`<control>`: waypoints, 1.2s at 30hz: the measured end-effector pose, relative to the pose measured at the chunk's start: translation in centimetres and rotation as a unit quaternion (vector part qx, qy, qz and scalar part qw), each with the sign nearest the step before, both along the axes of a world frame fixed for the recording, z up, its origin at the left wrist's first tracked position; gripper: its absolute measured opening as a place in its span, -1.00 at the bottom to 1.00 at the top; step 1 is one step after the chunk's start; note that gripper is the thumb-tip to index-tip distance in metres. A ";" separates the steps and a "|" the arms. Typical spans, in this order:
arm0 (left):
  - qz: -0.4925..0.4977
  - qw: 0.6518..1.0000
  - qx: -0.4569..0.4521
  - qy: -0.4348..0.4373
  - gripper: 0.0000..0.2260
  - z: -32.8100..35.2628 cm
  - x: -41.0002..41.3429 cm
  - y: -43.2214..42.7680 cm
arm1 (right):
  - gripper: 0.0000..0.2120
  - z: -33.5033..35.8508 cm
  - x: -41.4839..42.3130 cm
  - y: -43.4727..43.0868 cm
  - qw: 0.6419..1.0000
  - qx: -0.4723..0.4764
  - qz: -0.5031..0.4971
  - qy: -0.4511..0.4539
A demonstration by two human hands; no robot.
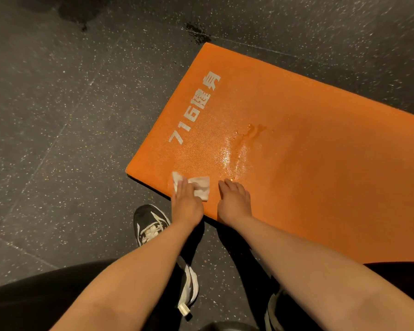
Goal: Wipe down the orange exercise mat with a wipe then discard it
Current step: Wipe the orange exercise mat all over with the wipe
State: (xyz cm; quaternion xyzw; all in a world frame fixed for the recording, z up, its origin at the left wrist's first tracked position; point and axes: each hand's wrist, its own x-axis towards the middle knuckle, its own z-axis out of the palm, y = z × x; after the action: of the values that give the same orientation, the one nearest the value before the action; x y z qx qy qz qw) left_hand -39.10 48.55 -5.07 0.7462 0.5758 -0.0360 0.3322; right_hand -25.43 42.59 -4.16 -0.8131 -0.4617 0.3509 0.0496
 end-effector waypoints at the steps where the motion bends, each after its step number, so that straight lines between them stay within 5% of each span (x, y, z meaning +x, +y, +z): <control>1: -0.017 1.000 -0.015 -0.021 -0.73 0.1 0.5 -0.8 | -0.32 0.0 0.0 -0.2 0.999 0.017 -0.029 0.011; 5: -0.062 0.996 -0.014 -0.055 -0.73 0.0 1.0 -2.3 | -0.38 -0.3 -0.2 -0.9 0.999 0.028 -0.033 0.017; 13: 0.023 0.996 0.054 0.063 -0.48 -2.1 -0.9 1.9 | -0.31 -0.3 -0.4 -1.3 0.999 -0.004 0.034 -0.009; 20: -0.183 0.978 -0.010 -0.102 -0.47 -2.4 0.6 -3.7 | -0.46 -0.7 -0.7 -2.4 0.989 0.084 -0.112 0.044; 28: -0.001 0.999 0.033 0.029 -0.45 -2.6 -1.4 1.0 | -0.40 -0.5 -1.0 -3.0 1.000 0.009 0.010 -0.024; 36: -0.125 0.989 0.007 -0.077 -0.49 -2.5 -0.2 -6.0 | -0.41 -0.1 -1.1 -3.4 1.000 0.013 -0.004 -0.001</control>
State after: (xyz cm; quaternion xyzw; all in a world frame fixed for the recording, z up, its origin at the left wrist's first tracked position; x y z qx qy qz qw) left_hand -39.35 42.54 -7.56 0.8154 0.4506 -0.0151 0.3631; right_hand -26.53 39.22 -4.28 -0.8148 -0.4628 0.3438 0.0608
